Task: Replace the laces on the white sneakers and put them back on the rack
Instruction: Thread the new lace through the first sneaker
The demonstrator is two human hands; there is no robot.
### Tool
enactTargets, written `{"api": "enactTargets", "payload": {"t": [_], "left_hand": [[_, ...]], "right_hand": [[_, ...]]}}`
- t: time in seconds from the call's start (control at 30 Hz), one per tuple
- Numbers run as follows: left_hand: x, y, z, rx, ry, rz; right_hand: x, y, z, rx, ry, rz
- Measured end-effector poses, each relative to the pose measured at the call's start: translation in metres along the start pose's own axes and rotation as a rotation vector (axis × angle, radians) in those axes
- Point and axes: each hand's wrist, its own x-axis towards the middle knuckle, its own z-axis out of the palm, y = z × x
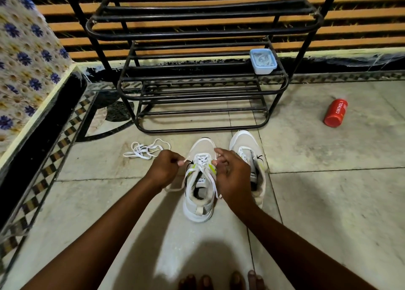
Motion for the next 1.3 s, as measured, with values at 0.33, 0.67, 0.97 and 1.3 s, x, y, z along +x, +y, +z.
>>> {"api": "enactTargets", "payload": {"t": [0.33, 0.67, 0.97, 1.3], "left_hand": [[-0.075, 0.133, -0.054, -0.625, 0.123, 0.350], [-0.110, 0.187, -0.068, -0.711, 0.263, 0.427], [-0.111, 0.190, -0.069, -0.738, 0.296, 0.363], [-0.108, 0.190, -0.069, -0.804, 0.252, 0.368]], "right_hand": [[0.065, -0.112, -0.049, 0.363, 0.096, -0.013], [0.077, -0.183, -0.076, 0.541, -0.032, -0.034], [0.076, -0.189, -0.076, 0.575, 0.015, -0.011], [0.077, -0.190, -0.072, 0.641, 0.043, 0.021]]}}
